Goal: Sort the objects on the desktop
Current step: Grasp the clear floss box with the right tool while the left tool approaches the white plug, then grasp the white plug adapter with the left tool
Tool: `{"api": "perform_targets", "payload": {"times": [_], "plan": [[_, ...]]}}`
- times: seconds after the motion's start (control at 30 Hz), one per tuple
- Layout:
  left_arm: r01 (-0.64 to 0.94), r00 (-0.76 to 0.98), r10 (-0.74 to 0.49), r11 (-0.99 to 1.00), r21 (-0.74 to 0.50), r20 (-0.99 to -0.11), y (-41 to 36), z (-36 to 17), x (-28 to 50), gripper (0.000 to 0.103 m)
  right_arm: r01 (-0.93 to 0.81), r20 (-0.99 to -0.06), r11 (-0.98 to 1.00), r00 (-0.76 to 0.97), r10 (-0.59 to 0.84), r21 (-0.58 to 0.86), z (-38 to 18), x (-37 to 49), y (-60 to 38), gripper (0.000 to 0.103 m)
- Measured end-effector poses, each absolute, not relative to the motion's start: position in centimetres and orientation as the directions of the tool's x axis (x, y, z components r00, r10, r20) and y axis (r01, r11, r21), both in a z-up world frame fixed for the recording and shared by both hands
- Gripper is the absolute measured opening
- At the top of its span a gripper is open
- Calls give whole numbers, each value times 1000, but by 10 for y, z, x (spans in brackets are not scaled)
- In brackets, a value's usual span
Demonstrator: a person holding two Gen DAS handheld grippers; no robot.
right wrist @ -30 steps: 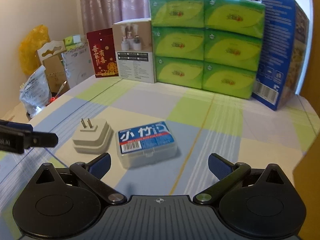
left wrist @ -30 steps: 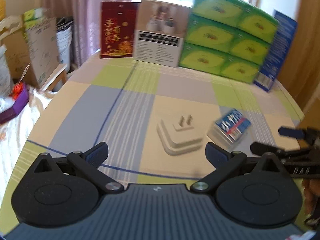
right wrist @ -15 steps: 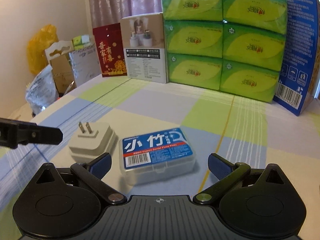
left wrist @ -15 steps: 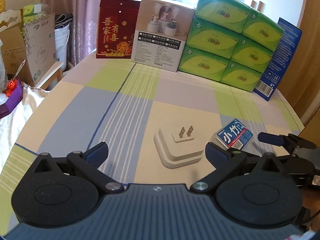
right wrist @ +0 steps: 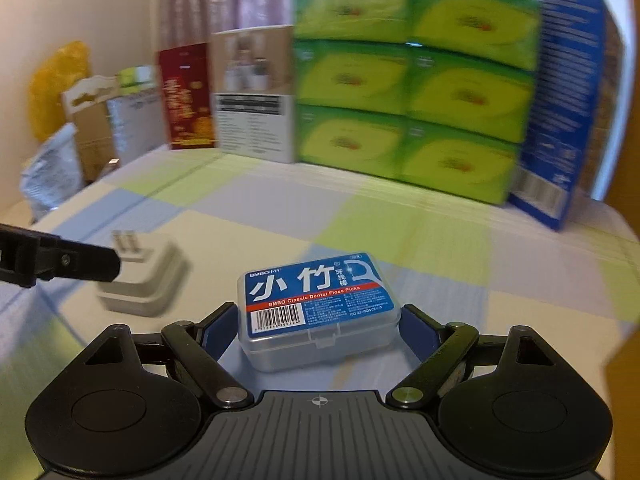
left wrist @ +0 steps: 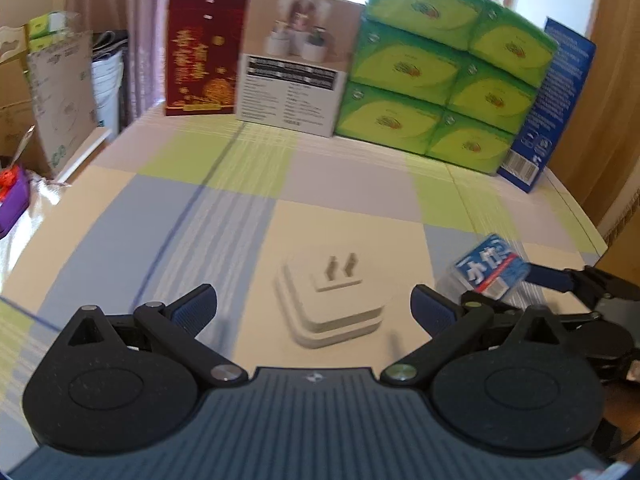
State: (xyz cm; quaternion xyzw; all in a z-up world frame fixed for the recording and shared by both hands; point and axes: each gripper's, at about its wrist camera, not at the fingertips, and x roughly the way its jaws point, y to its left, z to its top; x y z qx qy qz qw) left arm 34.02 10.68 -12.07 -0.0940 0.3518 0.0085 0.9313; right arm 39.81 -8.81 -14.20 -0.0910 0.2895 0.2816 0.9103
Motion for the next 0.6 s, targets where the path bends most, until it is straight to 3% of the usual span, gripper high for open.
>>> {"api": "perform_targets", "payload": {"times": [0.17,0.37,0.47,0.6], "plan": [[-65,742,-55,986,-154,-668,95,-133,356,99,-530,-583,848,691,427,-8,-141,396,-102,84],[-73,733,-13,993,-98,-680,87,-145,362,86,-527,-596,850,685,418,-10,-139,392,-105,84],[-67,740,-4,994,-81,-672,86,-145,359,68,-527,-604,850,681,415,-9,-137,388,-105,84],[-44,734,-18,996,-74,-679,82,-143,351,62,-520,-615,854,671,414,7,-131,383,-108,84]]}}
